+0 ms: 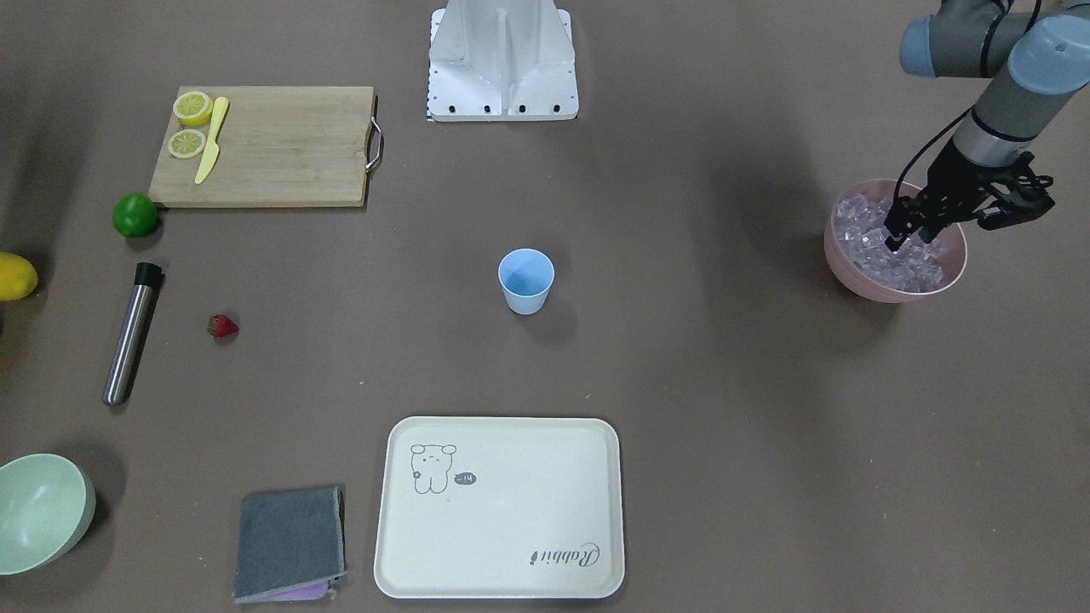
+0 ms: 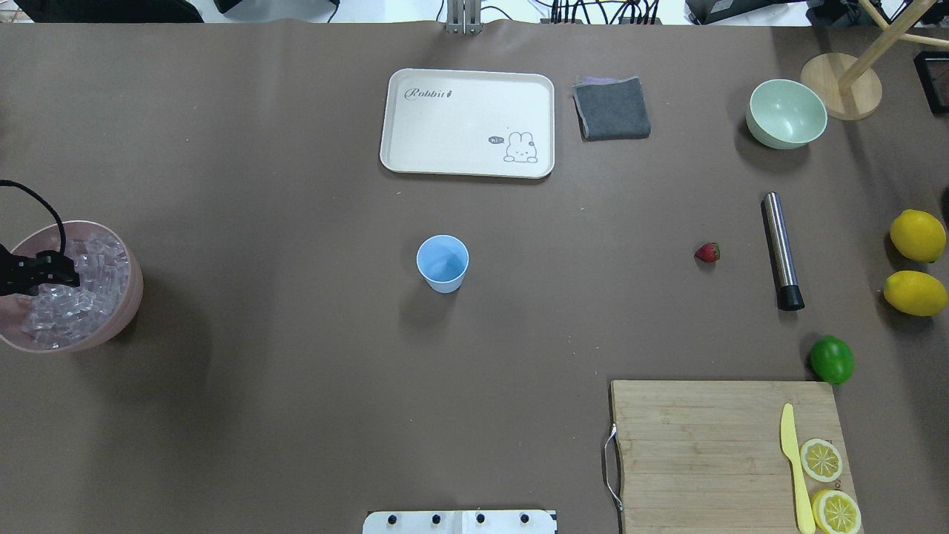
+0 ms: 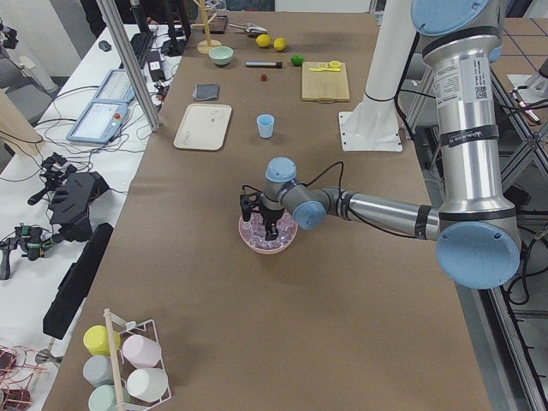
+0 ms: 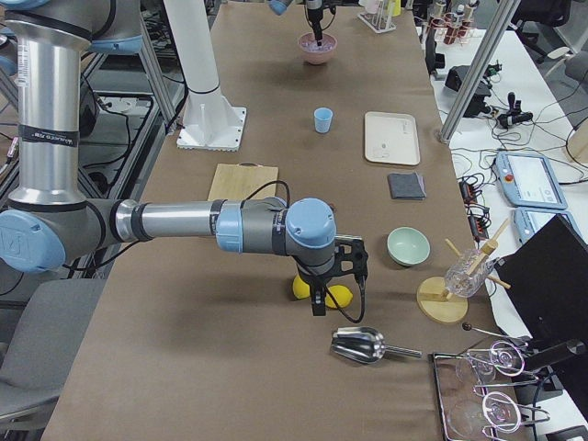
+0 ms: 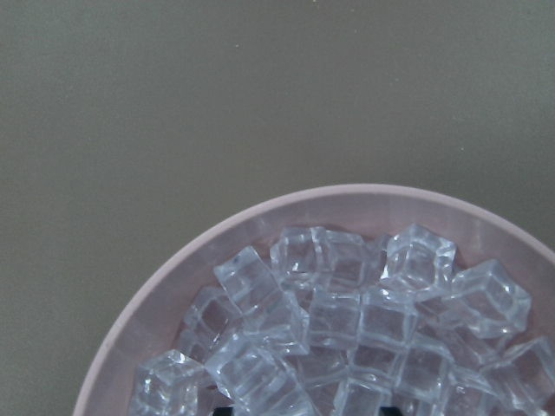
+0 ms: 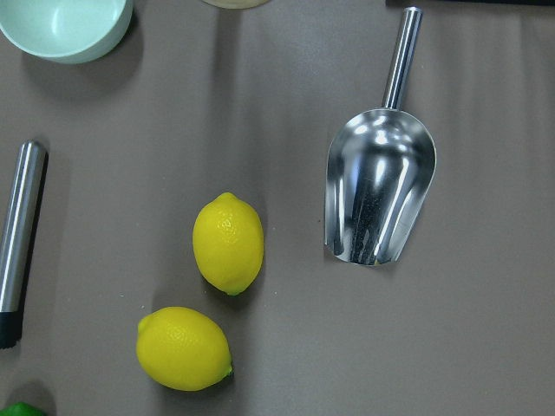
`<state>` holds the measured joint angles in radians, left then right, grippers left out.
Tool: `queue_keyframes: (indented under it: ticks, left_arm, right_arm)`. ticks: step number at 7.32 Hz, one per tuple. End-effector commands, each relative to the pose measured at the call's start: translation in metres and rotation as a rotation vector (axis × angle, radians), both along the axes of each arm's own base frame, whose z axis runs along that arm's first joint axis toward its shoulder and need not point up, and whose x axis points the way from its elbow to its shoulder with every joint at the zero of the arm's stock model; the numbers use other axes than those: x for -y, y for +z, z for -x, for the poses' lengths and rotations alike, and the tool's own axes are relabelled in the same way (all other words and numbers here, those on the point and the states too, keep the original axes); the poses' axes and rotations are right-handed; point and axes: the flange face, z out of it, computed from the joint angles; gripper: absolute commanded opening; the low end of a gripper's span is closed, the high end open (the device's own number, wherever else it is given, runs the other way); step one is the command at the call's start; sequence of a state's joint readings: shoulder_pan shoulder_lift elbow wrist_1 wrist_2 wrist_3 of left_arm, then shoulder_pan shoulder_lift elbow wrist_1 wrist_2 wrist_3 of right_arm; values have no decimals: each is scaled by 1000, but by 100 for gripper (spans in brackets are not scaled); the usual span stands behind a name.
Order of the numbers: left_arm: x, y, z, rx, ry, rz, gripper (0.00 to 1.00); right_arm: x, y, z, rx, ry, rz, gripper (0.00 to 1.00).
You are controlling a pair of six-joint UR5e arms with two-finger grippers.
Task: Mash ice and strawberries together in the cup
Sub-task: 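Close the left gripper on an ice cube and lift it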
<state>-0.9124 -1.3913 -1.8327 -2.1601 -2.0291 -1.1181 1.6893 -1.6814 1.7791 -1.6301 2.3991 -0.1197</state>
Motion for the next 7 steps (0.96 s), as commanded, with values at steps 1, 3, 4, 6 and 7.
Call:
queue_keyframes:
  ticks: [1, 3, 4, 6, 7]
  left_arm:
    - [-2, 1, -5, 2, 11, 1, 64]
    - [-2, 4, -5, 2, 11, 1, 63]
    - [-2, 11, -4, 0, 10, -2, 60]
    - [-2, 22, -4, -13, 9, -19, 59]
    - [-3, 21, -4, -14, 9, -20, 59]
  right_arm:
    - [-2, 1, -1, 0, 3, 2, 100]
    - [-2, 2, -1, 1, 3, 5, 100]
    - [-1, 0, -1, 0, 3, 0, 100]
    - [0, -1, -1, 0, 3, -1, 100]
    - [1, -2, -1, -1, 3, -5, 100]
